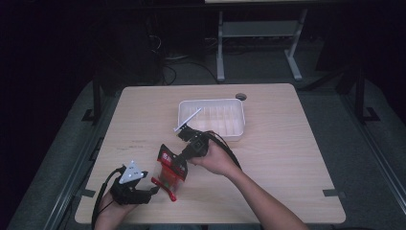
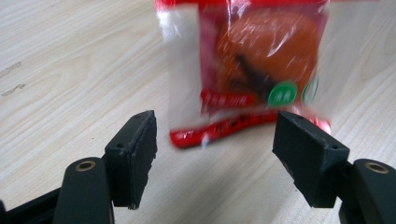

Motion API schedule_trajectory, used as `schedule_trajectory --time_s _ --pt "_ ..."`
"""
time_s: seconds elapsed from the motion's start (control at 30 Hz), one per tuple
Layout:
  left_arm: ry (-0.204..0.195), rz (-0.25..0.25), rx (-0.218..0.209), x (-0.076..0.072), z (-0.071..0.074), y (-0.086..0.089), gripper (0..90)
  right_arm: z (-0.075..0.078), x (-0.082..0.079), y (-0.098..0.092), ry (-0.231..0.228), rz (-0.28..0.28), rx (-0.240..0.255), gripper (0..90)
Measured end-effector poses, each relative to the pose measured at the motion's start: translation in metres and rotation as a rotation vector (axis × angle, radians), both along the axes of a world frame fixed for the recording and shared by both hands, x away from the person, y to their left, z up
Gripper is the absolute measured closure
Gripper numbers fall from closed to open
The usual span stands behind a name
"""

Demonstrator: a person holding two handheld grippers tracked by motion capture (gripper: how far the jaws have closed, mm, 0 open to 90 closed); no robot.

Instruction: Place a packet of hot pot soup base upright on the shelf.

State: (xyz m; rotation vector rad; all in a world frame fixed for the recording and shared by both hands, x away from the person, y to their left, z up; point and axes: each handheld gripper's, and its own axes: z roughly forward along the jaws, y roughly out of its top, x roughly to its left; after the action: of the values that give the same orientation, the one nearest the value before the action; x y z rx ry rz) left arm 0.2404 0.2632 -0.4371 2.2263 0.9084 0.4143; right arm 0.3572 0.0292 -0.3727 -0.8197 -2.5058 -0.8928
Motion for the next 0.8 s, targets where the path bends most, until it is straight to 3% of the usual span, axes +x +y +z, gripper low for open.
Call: schedule_trajectory --time_s 0.13,0.53,0.8 --pt "-0.008 0.002 -0.005 0.0 0.0 0.0 29.6 0.023 -0.003 -0.012 -0.023 -0.023 0.04 88.9" --pt "-0.003 0.017 -0.003 0.001 0.0 0.002 29.2 0.055 0.005 -0.044 -0.056 -0.138 0.06 88.8" --pt "0.002 0.019 0.012 0.001 -0.001 0.002 29.0 0.077 0.017 -0.07 -0.098 -0.258 0.07 88.9"
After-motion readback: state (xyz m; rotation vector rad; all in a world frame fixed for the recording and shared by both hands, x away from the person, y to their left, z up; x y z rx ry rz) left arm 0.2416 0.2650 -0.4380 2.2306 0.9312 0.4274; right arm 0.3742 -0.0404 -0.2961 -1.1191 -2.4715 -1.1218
